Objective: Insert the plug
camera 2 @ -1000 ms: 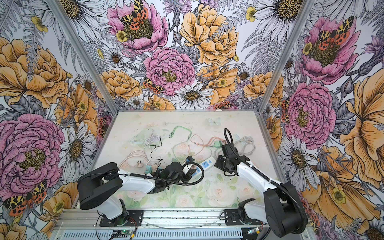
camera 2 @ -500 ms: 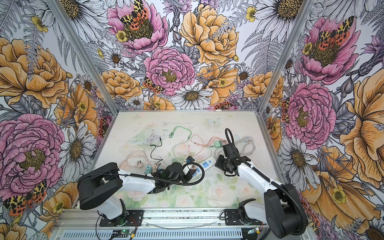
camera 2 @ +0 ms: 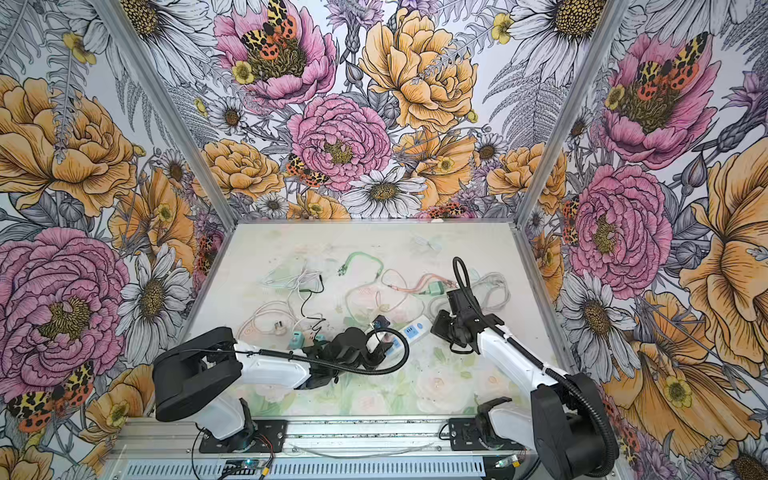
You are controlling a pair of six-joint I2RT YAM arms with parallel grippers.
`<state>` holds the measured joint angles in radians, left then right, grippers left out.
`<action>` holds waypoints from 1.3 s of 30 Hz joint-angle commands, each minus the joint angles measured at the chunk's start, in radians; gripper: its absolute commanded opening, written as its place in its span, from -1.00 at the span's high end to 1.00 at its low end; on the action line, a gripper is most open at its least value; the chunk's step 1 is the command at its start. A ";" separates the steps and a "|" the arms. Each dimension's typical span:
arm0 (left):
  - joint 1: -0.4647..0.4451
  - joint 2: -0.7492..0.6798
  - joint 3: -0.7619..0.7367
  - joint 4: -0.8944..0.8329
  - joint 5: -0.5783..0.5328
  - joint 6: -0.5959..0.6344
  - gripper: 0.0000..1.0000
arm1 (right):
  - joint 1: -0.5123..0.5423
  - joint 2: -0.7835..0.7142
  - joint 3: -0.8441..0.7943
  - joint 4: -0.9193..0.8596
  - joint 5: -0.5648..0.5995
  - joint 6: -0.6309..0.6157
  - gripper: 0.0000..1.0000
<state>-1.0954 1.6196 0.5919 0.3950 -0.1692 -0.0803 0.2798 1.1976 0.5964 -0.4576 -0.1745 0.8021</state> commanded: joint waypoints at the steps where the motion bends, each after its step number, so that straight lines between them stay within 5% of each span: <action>1: -0.009 0.044 -0.045 -0.325 0.011 -0.040 0.50 | -0.008 -0.023 -0.013 0.021 -0.005 -0.005 0.90; 8: -0.013 0.096 0.054 -0.506 0.062 -0.075 0.60 | -0.014 -0.023 -0.014 0.022 -0.009 -0.010 0.90; 18: -0.062 0.145 0.079 -0.519 0.056 -0.129 0.55 | -0.024 -0.078 -0.049 0.022 0.005 -0.006 0.90; 39: -0.145 0.113 0.039 -0.472 -0.018 -0.177 0.16 | -0.031 -0.162 -0.093 0.022 -0.001 0.026 0.91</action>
<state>-1.2213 1.6775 0.7040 0.1875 -0.2531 -0.2424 0.2543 1.0588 0.5129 -0.4511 -0.1810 0.8181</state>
